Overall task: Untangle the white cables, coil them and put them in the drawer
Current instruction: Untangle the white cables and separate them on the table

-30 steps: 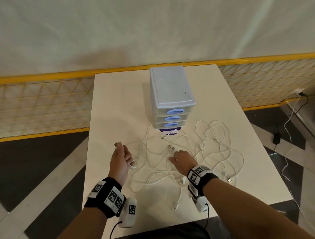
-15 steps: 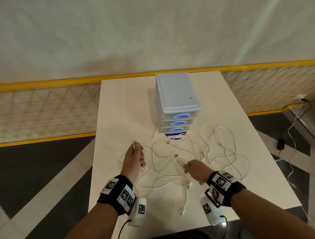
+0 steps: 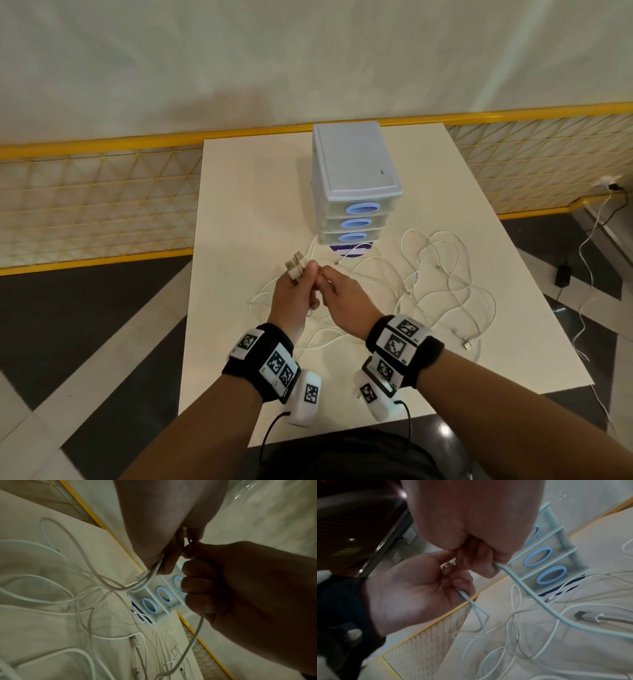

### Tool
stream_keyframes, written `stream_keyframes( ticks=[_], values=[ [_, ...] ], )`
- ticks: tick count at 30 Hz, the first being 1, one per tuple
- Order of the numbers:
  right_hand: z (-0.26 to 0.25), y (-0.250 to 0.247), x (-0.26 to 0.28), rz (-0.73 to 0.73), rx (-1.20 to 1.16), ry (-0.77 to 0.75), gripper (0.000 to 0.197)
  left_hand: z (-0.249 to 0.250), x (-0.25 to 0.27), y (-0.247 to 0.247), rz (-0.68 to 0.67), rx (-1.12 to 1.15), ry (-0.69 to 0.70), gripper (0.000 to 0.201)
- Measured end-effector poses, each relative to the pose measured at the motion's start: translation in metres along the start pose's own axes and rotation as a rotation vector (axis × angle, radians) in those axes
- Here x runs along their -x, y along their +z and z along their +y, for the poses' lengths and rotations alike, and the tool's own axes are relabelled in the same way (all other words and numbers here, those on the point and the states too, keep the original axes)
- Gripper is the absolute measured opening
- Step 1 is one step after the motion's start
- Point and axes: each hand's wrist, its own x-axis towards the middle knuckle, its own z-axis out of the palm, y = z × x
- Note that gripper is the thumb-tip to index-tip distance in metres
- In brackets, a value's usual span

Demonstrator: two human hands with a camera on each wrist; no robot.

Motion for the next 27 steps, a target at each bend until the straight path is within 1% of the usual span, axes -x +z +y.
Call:
stream_keyframes(
  ticks=[4,8,10,12,14,17,18,20,23,27],
  values=[
    [0.002,0.004,0.000,0.006,0.024,-0.027,0.025,0.001,0.006,-0.002,0.027,-0.011,0.058,0.030],
    [-0.002,0.007,0.001,-0.056,0.063,-0.046,0.025,0.001,0.006,-0.004,0.033,0.047,0.039,0.036],
    [0.000,0.010,0.000,-0.041,0.060,-0.025,0.030,0.004,0.006,-0.003,0.045,0.108,0.011,0.036],
    [0.005,0.010,0.000,-0.027,0.045,-0.003,0.037,0.011,0.006,0.000,0.056,0.190,-0.047,0.036],
    [0.013,0.008,0.002,-0.045,0.057,0.002,0.037,0.014,0.005,0.003,0.073,0.289,-0.109,0.039],
    [0.029,0.000,0.005,-0.093,0.145,0.011,0.033,0.018,-0.001,0.002,0.132,0.471,-0.191,0.041],
    [0.035,-0.004,0.006,-0.110,0.181,0.013,0.033,0.019,-0.003,0.002,0.143,0.503,-0.205,0.041],
    [0.044,-0.012,0.005,-0.153,0.231,0.015,0.033,0.024,-0.006,-0.001,0.163,0.498,-0.192,0.042],
    [0.060,-0.035,0.003,-0.172,0.298,0.092,0.034,0.043,-0.014,-0.015,0.224,0.515,-0.130,0.044],
    [0.095,-0.072,0.012,-0.154,0.396,0.253,0.035,0.068,-0.027,-0.057,0.369,0.465,-0.074,0.043]
  ],
)
